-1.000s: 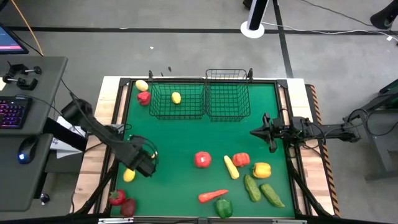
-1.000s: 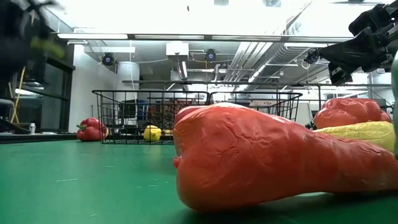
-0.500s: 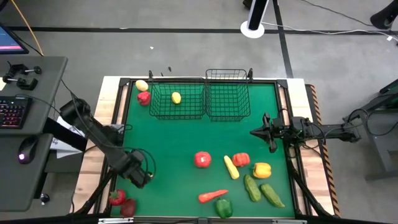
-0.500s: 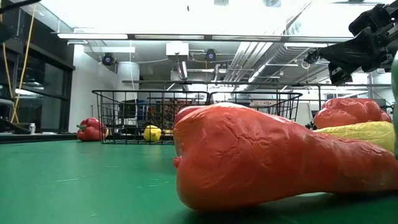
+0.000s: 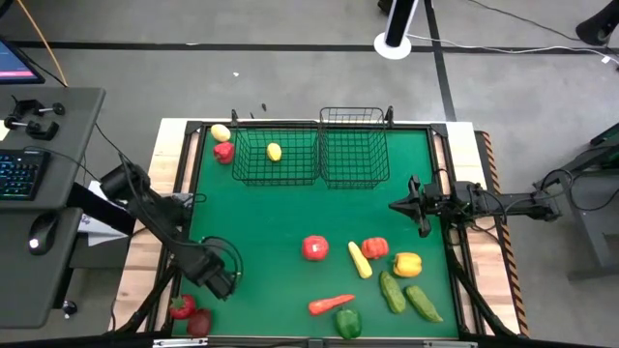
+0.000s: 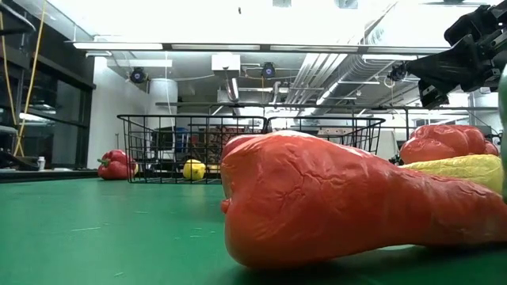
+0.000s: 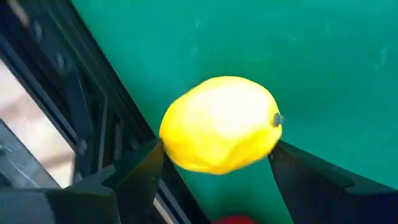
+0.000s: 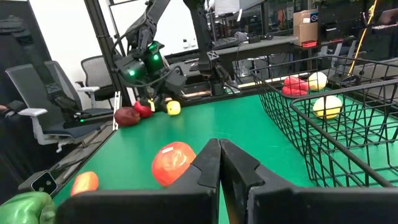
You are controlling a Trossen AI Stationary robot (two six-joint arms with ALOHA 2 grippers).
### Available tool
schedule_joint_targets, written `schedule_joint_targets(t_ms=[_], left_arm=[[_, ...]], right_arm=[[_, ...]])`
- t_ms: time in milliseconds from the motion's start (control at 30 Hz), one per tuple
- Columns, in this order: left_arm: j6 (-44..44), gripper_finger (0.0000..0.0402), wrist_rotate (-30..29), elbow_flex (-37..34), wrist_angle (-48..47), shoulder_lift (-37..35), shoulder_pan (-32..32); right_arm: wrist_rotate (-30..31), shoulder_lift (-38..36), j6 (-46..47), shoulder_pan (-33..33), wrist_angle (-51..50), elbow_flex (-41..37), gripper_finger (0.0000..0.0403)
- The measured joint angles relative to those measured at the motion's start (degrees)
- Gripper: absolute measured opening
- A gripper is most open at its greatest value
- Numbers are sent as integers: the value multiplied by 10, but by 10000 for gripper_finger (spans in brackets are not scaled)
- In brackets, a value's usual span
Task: Sort produce into baskets
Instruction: Put the bottom yellow lemon into the left wire basket
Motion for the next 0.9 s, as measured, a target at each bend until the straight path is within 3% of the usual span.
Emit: schedule_joint_targets(t_ms=[533,600,733,900], left_arm=[[266,267,-48,4,11,74,53],[282,246,-73,8,10,70,62],[293,183,-179,15,6,51,85],[318,175,-241,56,0,-31,120]], right_arm=[[0,0,0,0,0,0,0],[0,0,0,0,0,0,0],[0,0,0,0,0,0,0],[0,0,0,0,0,0,0]])
